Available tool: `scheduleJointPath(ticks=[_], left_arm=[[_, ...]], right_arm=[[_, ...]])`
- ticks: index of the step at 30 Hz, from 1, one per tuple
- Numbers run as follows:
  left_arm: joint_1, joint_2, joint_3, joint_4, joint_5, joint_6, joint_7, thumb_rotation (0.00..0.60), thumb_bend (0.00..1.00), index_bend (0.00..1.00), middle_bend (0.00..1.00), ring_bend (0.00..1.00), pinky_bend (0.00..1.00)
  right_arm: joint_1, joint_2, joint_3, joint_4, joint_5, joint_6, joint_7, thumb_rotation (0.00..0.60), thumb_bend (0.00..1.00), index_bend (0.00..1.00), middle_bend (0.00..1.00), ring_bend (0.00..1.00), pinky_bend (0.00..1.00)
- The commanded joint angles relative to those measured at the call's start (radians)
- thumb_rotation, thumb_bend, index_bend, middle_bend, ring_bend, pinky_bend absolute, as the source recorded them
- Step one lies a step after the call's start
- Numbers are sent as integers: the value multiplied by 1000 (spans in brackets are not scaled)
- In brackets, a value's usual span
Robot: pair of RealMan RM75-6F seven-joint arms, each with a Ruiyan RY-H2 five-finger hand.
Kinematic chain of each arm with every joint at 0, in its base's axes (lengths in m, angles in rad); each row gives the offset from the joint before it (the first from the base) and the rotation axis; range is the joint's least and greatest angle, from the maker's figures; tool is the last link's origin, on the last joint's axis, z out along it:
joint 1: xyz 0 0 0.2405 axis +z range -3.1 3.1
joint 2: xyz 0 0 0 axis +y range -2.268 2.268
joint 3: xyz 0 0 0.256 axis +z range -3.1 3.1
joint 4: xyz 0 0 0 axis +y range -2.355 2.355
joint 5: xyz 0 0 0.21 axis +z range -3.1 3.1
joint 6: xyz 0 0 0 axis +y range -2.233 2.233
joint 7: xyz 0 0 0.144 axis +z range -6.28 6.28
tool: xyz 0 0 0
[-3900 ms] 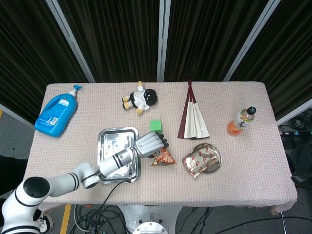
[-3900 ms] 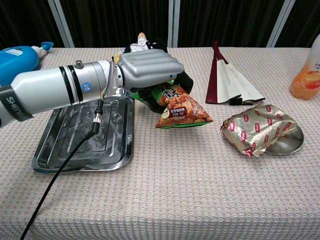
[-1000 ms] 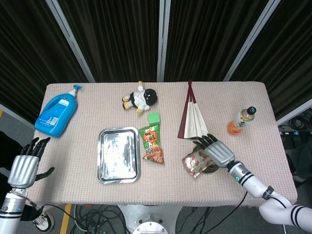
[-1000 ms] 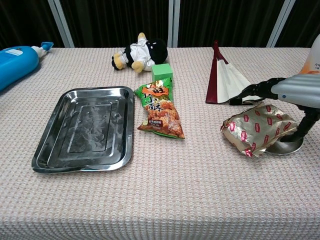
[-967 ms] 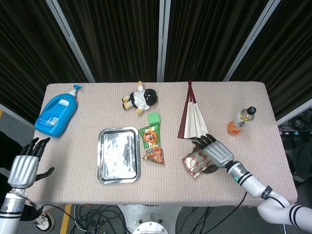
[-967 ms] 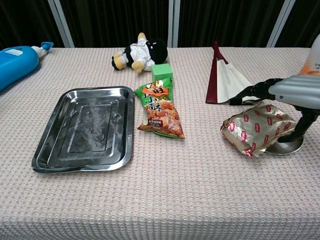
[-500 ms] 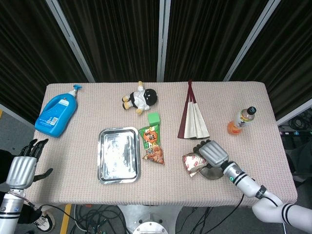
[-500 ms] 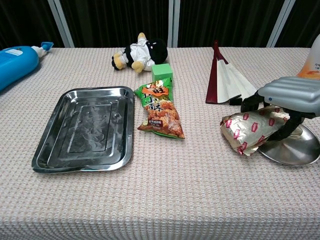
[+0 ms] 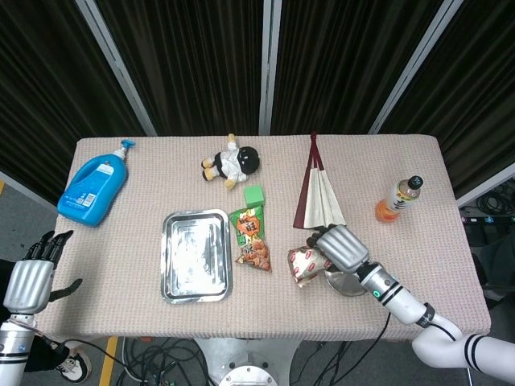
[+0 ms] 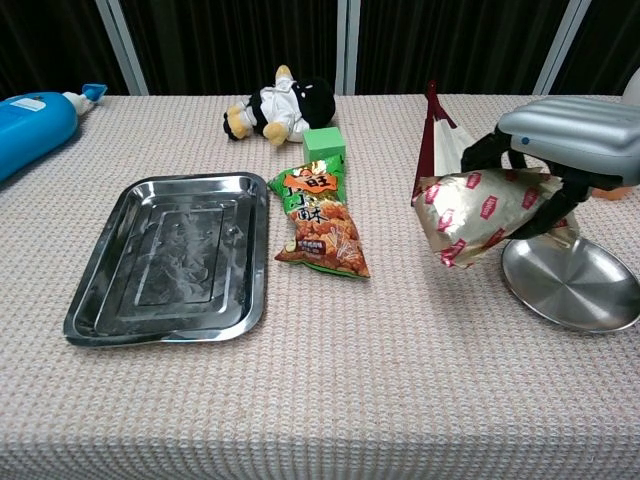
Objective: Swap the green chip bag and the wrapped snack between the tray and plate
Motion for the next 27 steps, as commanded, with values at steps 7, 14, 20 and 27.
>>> scheduleJointPath(ticks=[7, 14, 20, 27], left_arm=[[12, 1, -9, 10, -1, -8, -10, 600, 143, 101, 160, 75, 223], [29, 4, -10, 31, -2, -7, -35, 600, 143, 101, 160, 75, 223], [33, 3, -16, 44, 1, -14, -53, 600, 144, 101, 160, 75, 223], [32, -3, -22, 50, 6, -24, -62, 600, 144, 101, 160, 75, 222]], right_arm=[[97, -114, 34, -97, 90, -142, -110, 600, 190, 585, 542, 447, 528], [131, -184, 45, -89, 159, -185, -161, 600, 141, 527, 499, 418, 491], [159, -112, 38, -152, 192, -248, -145, 600, 0, 14, 138, 14, 61], [156, -23, 69, -198, 194, -191, -140, 600, 0, 0, 70, 0, 6]])
